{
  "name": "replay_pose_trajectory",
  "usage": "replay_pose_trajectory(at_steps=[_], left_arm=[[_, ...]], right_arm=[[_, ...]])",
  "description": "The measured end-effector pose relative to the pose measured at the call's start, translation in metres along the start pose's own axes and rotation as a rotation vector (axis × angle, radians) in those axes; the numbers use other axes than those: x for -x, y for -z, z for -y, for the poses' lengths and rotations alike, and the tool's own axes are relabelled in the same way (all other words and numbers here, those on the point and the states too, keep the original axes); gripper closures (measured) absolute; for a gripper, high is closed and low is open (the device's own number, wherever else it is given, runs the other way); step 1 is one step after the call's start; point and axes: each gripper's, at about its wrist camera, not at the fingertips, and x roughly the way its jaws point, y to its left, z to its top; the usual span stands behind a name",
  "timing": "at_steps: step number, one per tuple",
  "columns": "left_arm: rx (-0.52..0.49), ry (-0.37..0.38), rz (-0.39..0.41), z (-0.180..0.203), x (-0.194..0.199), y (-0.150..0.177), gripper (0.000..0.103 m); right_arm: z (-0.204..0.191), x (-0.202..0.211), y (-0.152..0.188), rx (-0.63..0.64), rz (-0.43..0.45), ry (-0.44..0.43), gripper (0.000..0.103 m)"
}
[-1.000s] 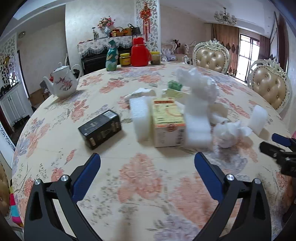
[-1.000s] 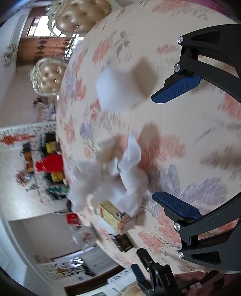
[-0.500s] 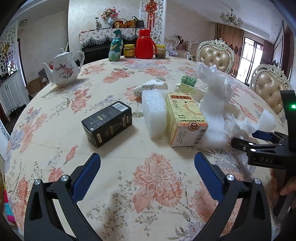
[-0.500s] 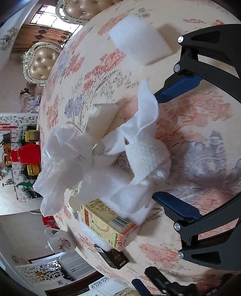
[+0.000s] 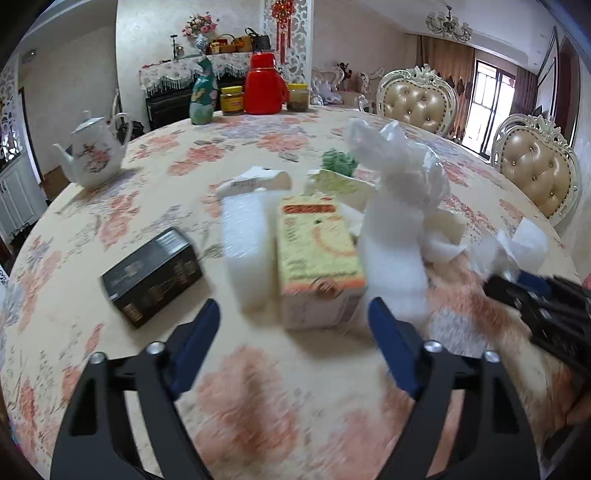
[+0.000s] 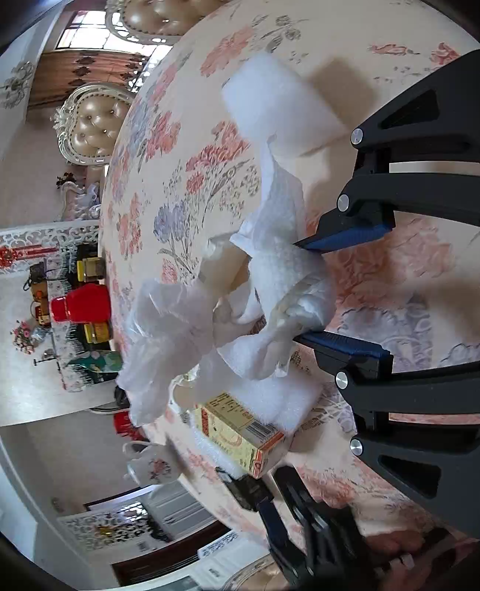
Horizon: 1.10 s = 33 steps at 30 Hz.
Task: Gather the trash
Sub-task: 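Grasp the crumpled white tissue with the right gripper while the left grasps the yellow box, then carry tissue and yellow box to the bin and release both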
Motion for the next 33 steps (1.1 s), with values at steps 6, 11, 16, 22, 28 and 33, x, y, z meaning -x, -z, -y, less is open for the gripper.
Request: replay_pose_trajectory(at_steps=[6,11,16,22,28,33], left_arm=[[-0.003,-0.036,-0.039,0.012,-0.031,-0.012,0.031],[0.01,-0.046,-0.024,0.009,-0.036,-0.02,0.042],[0.005,-0.029,-0.014,0.011,-0.024,-0.014,0.055],[-0.011,-0.029,0.048,0.015,0.014,0.007,0.055],[-0.009,0.009,0.113,0.02,0.055,0.034,0.055],[-0.024,0.044,0.172,0.034,0.084,0.052,0.055]], right_arm=[[0.009,0.012,0.009,-0.016,0.011,-0.033,0.061],[0.011,0.016,0.015,-0.03,0.017,-0.05,0.061],[0.007,0.025,0.022,-0.029,0.028,-0.055,0.061],[0.007,0.043,0.034,-0.027,0.045,-0.049,0.061],[0.007,0.061,0.048,-0.033,0.067,-0.041,0.061],[0.007,0.078,0.055,-0.042,0.099,-0.033,0.061]])
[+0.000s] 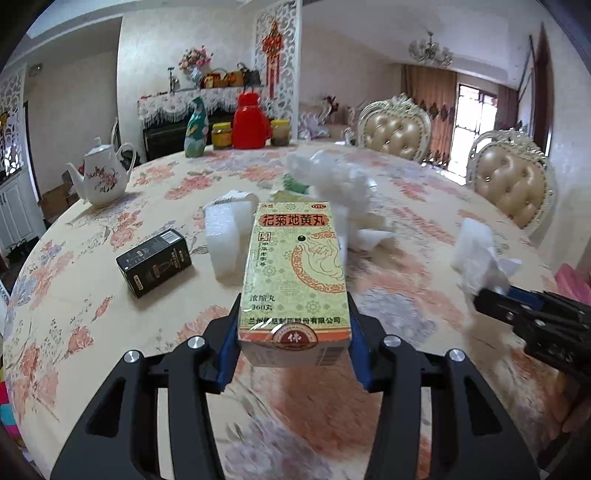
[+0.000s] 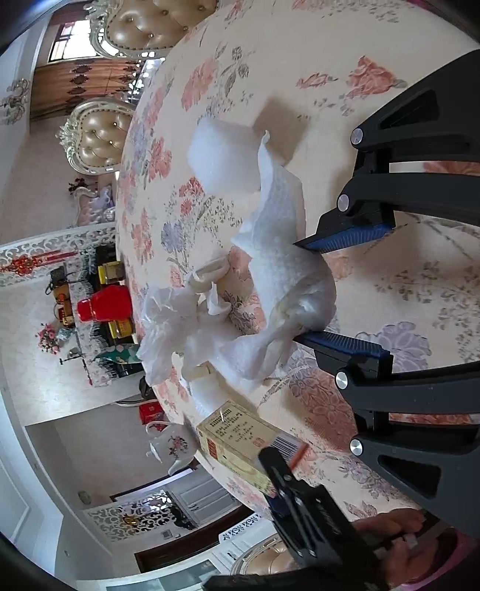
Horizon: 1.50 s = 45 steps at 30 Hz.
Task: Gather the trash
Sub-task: 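Carry tissue and yellow box to the bin and release both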
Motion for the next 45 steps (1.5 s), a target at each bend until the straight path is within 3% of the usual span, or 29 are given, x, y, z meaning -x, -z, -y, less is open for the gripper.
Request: replay_pose_trajectory(at_steps=[13,21,32,36,39,42,45], left_arm=[[-0.077,0.13,0.075,0.061,0.033,0.005,0.055],[-0.14,0.193,0.087,0.102,0.031,-0.002,0.054],[-0.225,0.34,0.091,0.181,0.022,-0.003,0.054],[-0.258,0.321,0.03,0.202,0.002,0.002,0.054],[-0.245,0.324,-0.042,0.202,-0.017,0.01,0.055],[-0.259,0.298,-0.037,0.202,-0.019,0.008,0.054],[-0.252,0.297,-0.108,0.203,-0.033,0.009,0.053]], right_arm=[[0.014,0.054,0.011,0.002,0.111,0.083,0.061],[0.053,0.083,0.022,-0.046,0.155,0.157,0.061],[0.121,0.133,0.042,-0.141,0.213,0.294,0.061],[0.139,0.141,0.051,-0.182,0.212,0.318,0.061],[0.148,0.144,0.055,-0.199,0.214,0.32,0.061],[0.153,0.138,0.058,-0.214,0.199,0.307,0.061],[0.151,0.131,0.059,-0.21,0.191,0.288,0.061]])
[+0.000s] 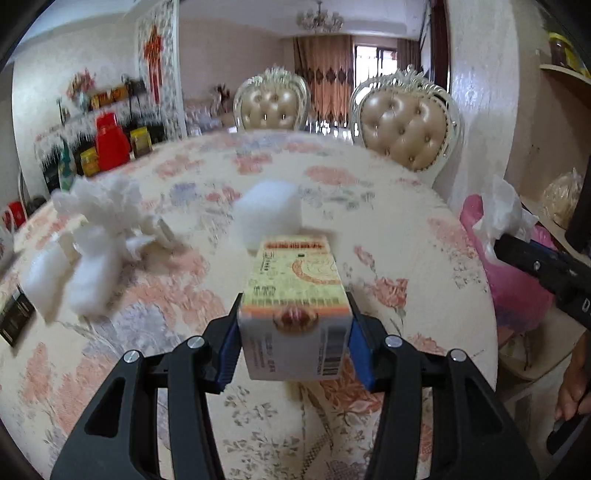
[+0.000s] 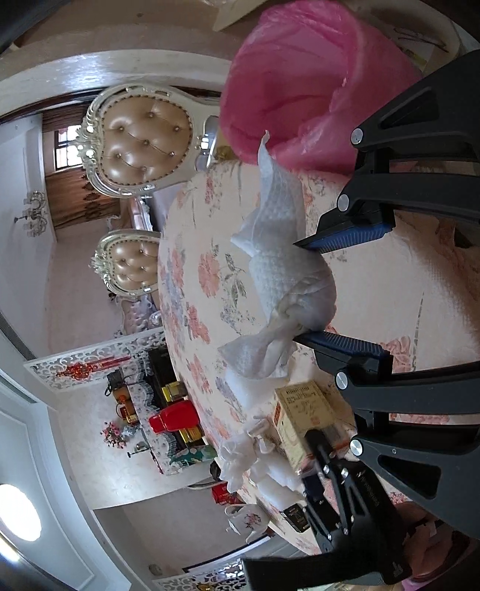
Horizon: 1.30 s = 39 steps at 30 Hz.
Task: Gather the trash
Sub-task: 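Carry tissue and yellow box to the bin and release both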
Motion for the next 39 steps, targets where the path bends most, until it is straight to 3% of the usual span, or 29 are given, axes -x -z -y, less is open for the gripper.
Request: replay_pose_trajectory(at_steps=[4,6,7,8,11,18,28,39], left_arm=[[0.031,-0.005,-0.037,-0.007,-0.008,-0.001,0.039],[0.029,-0.006,-0.046,-0.006,-0.013,-0.002,0.039],[0.02,-0.002,-0.058,-0.005,-0.016,-0.003,0.042],[0.013,0.0,-0.066,-0.004,-0.017,-0.003,0.053],[0.009,0.02,-0.044,-0.001,-0.013,-0.003,0.054],[-0.008,0.055,0.09,0.019,0.011,-0.014,0.054],[-0.08,0.245,0.211,0.098,0.014,-0.054,0.054],[-0.183,0.427,0.196,0.198,-0.018,-0.082,0.054]], right_arm=[[-0.003,0.0,0.002,0.009,-0.005,-0.012,0.061],[-0.002,0.0,0.001,0.006,-0.006,-0.01,0.061],[0.001,0.0,0.002,0.002,-0.007,-0.008,0.061],[0.001,0.0,0.001,0.001,-0.008,-0.006,0.061],[0.005,0.002,0.001,0.001,-0.004,0.001,0.061],[0.019,0.015,-0.004,0.001,0.042,0.055,0.061],[0.089,0.037,-0.017,-0.046,0.091,0.221,0.061],[0.167,0.034,-0.014,-0.103,0.061,0.326,0.06]])
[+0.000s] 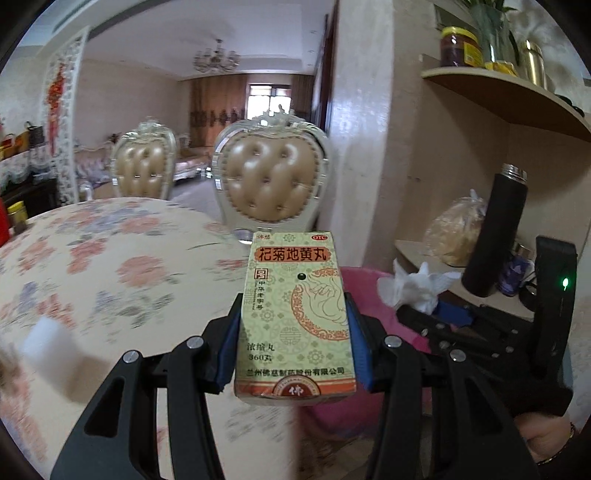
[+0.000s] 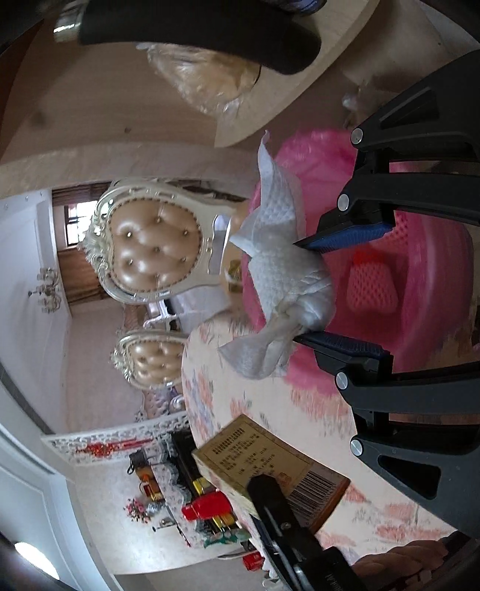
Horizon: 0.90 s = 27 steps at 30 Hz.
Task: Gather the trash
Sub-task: 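Carry tissue and yellow box to the bin and release both, then return both tools to the table and grasp the black box with the left gripper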
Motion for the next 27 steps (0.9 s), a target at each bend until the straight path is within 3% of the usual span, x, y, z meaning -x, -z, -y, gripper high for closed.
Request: replay_pose_trajectory(at_steps=[12,14,16,19,21,23,27], left_arm=[[0.002,0.131,-0.109,0.022,-0.079,-0.006,0.053],[0.01,0.12,-0.121,0.023,-0.088,-0.003,0.036],[0.028,0.121,-0.11,0.02,-0.087,-0.001,0.03],[0.023,0.095,-0.109,0.013,-0.079,0.001,0.03],[0.033,0.076,-0.1,0.005,-0.07,0.001,0.025],[0.055,0.024,-0.074,-0.01,-0.05,0.003,0.01],[0.08,-0.084,-0.052,-0.04,-0.011,0.01,0.005]], right_arm=[[0.038,-0.027,0.012,0.016,-0.058,0.034,0.055],[0.041,-0.026,0.015,0.024,-0.054,0.049,0.036],[0.044,-0.021,0.017,0.019,-0.036,0.053,0.028],[0.045,-0.012,0.021,0.014,-0.036,0.061,0.028],[0.044,-0.003,0.022,0.008,-0.025,0.064,0.027],[0.039,0.008,0.022,0.003,-0.012,0.061,0.027],[0.023,0.023,0.02,0.005,0.012,0.042,0.026]])
